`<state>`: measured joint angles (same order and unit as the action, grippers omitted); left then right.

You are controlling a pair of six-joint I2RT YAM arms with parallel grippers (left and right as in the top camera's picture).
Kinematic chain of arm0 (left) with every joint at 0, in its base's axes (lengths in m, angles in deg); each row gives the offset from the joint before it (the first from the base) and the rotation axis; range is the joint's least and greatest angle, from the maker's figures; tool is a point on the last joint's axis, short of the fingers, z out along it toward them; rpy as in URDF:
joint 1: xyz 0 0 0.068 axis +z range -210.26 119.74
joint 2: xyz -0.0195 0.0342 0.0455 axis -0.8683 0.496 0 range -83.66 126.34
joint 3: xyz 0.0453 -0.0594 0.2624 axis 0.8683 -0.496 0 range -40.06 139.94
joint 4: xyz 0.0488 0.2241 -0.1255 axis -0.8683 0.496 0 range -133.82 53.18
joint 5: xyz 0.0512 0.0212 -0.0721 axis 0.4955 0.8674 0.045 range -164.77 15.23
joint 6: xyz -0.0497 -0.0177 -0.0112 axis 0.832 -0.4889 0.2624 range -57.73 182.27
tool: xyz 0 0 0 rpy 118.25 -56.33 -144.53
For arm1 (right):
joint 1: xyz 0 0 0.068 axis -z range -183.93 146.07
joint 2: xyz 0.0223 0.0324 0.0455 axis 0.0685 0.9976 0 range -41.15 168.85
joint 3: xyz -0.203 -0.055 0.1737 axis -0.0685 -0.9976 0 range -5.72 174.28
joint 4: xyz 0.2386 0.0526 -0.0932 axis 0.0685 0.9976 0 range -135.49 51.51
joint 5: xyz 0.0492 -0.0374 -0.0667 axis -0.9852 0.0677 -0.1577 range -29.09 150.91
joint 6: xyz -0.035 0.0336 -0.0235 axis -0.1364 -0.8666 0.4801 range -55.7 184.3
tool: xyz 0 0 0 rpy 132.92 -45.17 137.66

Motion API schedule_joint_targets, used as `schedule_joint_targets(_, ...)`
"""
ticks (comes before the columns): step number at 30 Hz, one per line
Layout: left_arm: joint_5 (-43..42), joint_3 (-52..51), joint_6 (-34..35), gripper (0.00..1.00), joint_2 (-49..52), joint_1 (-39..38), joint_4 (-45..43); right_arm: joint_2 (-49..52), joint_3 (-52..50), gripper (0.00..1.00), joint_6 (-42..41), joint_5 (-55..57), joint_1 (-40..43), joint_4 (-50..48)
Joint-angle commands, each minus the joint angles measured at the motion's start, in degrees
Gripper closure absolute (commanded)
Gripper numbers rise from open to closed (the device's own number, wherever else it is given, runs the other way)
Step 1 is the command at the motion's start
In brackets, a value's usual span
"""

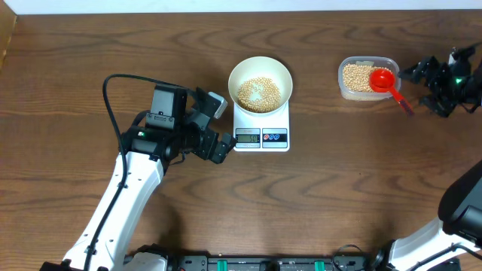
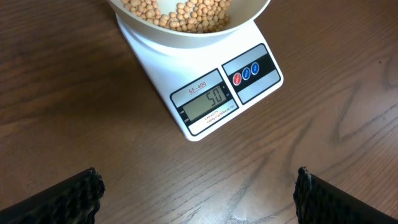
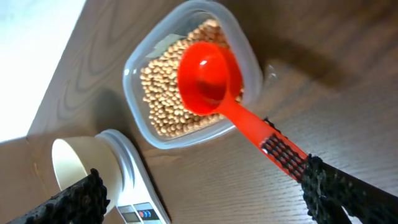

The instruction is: Scoop item into bowl and weigh 50g on scale

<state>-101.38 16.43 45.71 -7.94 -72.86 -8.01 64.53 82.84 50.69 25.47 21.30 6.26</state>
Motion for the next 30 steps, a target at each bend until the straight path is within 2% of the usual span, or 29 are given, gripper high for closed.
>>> schedule_joint_targets(1,0.33,-0.02,-0.35,0.00,0.15,-0.02,0.15,-6.54,0.70,0.01,7.82,-2.49,0.28,-0.11)
schedule_joint_targets(9,0.33,-0.02,-0.35,0.00,0.15,-0.02,0.15,-20.46,0.70,0.01,13.94,-1.92,0.17,1.49)
schedule_joint_targets(18,0.31,-0.02,-0.35,0.00,0.15,-0.02,0.15,-33.35,0.70,0.01,14.12,3.37,0.17,5.62)
schedule_joint_targets(30,0.31,-0.02,-0.35,0.00,0.15,-0.02,0.15,-38.58,0.70,0.01,13.70,6.69,0.17,11.98)
